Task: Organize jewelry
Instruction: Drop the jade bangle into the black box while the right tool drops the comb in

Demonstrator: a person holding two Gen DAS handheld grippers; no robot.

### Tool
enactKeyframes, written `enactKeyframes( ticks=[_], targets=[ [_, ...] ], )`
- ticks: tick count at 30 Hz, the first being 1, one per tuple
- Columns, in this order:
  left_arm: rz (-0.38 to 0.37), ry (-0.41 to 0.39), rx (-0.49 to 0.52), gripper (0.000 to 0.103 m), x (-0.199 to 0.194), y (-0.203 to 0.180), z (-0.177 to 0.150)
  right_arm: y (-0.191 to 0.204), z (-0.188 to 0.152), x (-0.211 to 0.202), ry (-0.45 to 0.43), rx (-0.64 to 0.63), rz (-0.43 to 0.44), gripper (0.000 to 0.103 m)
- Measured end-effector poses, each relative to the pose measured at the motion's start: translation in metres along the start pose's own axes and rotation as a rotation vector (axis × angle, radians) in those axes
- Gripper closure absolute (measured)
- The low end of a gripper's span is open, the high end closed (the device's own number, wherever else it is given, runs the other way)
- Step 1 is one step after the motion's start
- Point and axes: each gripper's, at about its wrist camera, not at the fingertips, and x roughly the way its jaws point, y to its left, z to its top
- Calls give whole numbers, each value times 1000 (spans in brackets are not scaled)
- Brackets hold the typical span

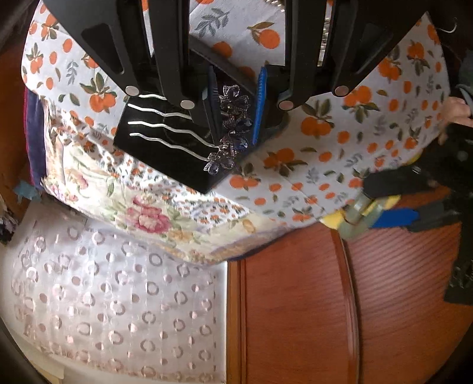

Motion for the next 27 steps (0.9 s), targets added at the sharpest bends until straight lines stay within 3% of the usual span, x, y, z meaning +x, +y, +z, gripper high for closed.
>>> enactKeyframes(
  ticks=[2,11,14,16,27],
  targets=[
    [0,3,-1,33,3,1,0,-2,-1,7,10,25,33,80],
    [-9,24,6,33,16,-2,2,-14,-8,22,47,63,4,77],
    [-9,27,16,33,21,-6,6,-20,-9,16,27,79,8,63],
    [-16,32,19,33,24,-10,8,-23,-10,8,7,82,5,62],
    [-53,82,110,33,66,-53,28,-62,-46,-46,-50,129,-148,62]
  ],
)
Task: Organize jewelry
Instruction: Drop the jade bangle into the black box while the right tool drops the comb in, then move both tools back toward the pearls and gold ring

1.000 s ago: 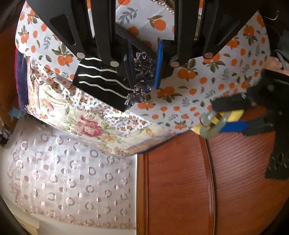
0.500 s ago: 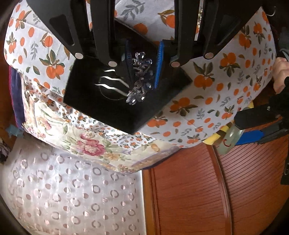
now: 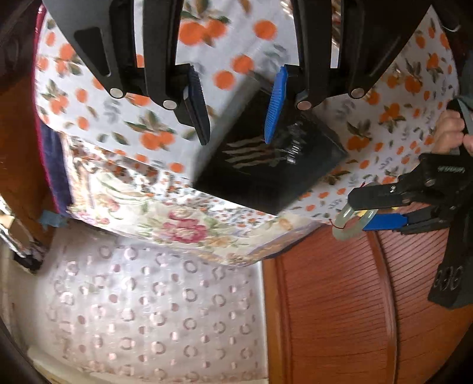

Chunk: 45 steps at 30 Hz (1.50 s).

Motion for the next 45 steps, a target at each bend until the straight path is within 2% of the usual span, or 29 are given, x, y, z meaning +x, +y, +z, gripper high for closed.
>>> enactKeyframes(
  ticks=[5,11,24,30,35,45],
  targets=[
    [2,42,41,33,28,-17,11,-24,-15,-8,-28,80,-9,60],
    [38,93,84,33,54,-30,18,-41,-26,-4,-39,140,-9,60],
    [82,133,119,33,75,-43,19,-51,-28,-14,-78,146,-1,60],
    [70,88,84,33,51,-39,16,-41,-23,-24,-86,116,-2,60],
    [38,51,31,33,15,-31,-2,-23,-25,-33,-74,65,1,60],
    [38,47,-25,33,-39,-14,-48,12,-59,-47,-25,65,24,60]
  ],
)
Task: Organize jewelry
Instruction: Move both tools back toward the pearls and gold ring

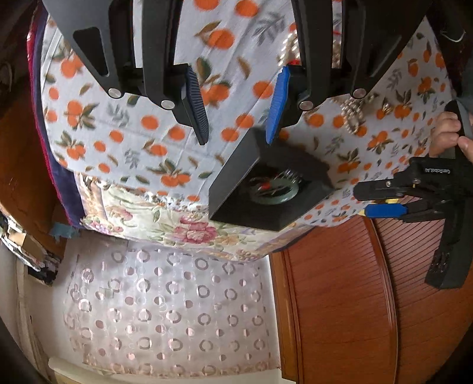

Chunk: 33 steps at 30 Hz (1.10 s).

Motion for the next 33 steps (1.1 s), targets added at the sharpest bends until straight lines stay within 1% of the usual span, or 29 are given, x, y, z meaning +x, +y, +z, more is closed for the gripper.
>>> enactKeyframes(
  ticks=[6,11,13,16,23,24,25,29,30,33],
  targets=[
    [0,26,-27,33,-16,8,-35,16,-23,-14,19,14,-7,60],
    [-17,29,-41,33,-28,9,-60,26,-40,-27,26,26,-21,60],
    [-26,34,-38,36,-31,8,-69,30,-46,-31,26,33,-26,60],
    [-32,42,-39,39,-34,7,-80,36,-58,-38,28,42,-32,60],
    [-41,62,-51,40,-39,2,-100,51,-78,-51,34,44,-39,60],
    [-38,66,-53,42,-39,1,-102,52,-80,-51,35,41,-42,60],
    [-36,69,-55,46,-39,1,-105,54,-84,-51,39,34,-46,60],
    [-30,79,-66,50,-36,1,-112,57,-91,-49,46,23,-47,60],
    [-31,84,-72,56,-35,2,-114,58,-92,-49,48,19,-46,60],
    [-33,97,-84,58,-32,3,-117,59,-95,-50,42,17,-51,60]
  ],
)
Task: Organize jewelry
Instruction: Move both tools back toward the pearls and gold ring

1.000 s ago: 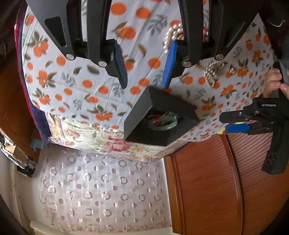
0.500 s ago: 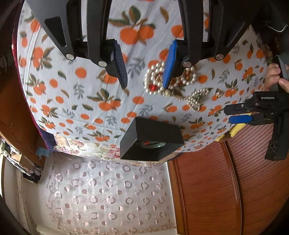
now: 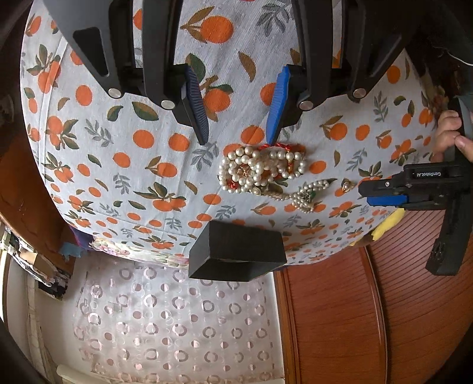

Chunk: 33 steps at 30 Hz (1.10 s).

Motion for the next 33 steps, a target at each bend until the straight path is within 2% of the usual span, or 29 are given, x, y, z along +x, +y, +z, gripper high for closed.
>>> enactKeyframes(
  ticks=[8,11,15,18,22,29,33],
  targets=[
    [29,37,8,58,19,0,4,-3,-3,1,-6,15,11,60],
    [82,25,27,64,21,-5,4,-5,-3,0,-10,22,17,60],
    [62,12,36,81,18,-12,6,-4,-4,0,-8,16,13,60],
    [53,14,62,86,19,-17,8,-3,-3,0,-8,7,13,60],
    [69,46,58,86,27,-16,8,0,-3,1,-6,-1,12,60],
    [112,53,102,86,31,-22,8,2,-3,2,-6,-5,14,60],
    [105,54,111,87,32,-20,10,2,-3,2,-5,-7,16,60]
  ],
)
